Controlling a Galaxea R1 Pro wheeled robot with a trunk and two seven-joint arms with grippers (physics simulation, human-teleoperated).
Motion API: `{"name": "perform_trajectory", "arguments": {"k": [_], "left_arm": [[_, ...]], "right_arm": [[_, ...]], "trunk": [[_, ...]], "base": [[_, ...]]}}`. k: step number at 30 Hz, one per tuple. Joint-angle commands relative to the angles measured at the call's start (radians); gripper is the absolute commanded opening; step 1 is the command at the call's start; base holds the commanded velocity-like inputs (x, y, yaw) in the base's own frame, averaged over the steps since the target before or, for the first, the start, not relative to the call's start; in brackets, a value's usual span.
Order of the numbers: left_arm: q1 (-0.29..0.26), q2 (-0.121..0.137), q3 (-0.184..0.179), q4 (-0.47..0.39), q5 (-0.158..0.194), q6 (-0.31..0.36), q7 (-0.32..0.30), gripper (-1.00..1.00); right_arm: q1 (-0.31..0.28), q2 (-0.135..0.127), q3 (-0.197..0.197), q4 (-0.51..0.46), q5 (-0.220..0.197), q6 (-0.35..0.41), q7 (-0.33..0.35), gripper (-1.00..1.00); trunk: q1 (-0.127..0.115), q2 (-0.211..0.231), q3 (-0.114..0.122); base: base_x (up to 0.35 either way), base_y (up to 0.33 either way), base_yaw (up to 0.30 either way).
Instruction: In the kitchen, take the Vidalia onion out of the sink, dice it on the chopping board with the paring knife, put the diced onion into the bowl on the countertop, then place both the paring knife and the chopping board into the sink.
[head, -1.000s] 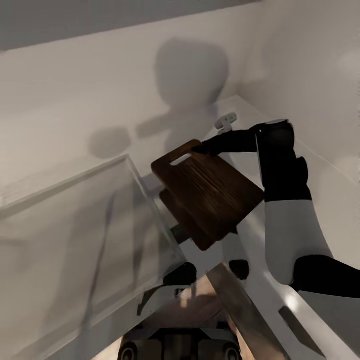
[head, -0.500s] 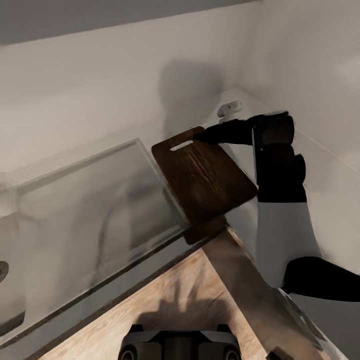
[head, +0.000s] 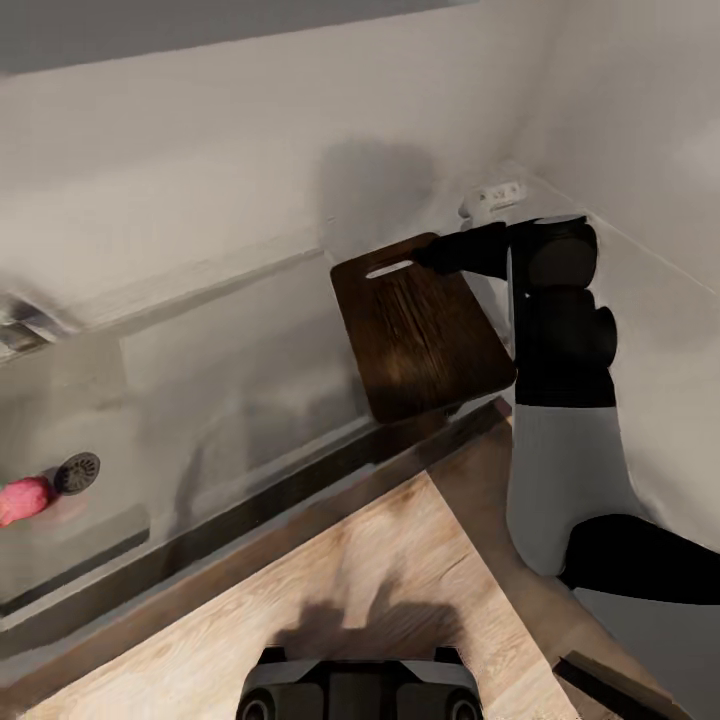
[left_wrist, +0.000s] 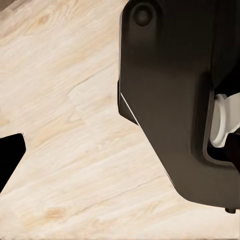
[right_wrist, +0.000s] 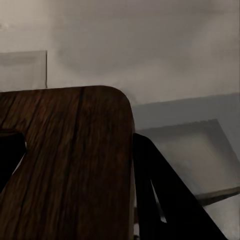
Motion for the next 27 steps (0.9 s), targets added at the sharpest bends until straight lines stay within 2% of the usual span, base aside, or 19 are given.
{"name": "perform_trajectory", "arguments": {"k": [1,27], "left_arm": [[0.000,0.001,-0.005,-0.002,0.002,-0.001,0.007,1.00],[0.000,0.001,-0.005,-0.008,0.002,-0.001,0.008,1.00]], "right_arm": [[-0.001,0.001,-0.002,-0.001,0.005,0.004,0.009,-1.00],[-0.001,0.001,-0.010,-0.013,0.004,0.003,0.010,-1.00]], "trunk": [[0.000,-0.002,-0.002],[0.000,-0.002,-0.030]], "base": [[-0.280,0.190,0.219],[-0.253,0.214,0.217]]}}
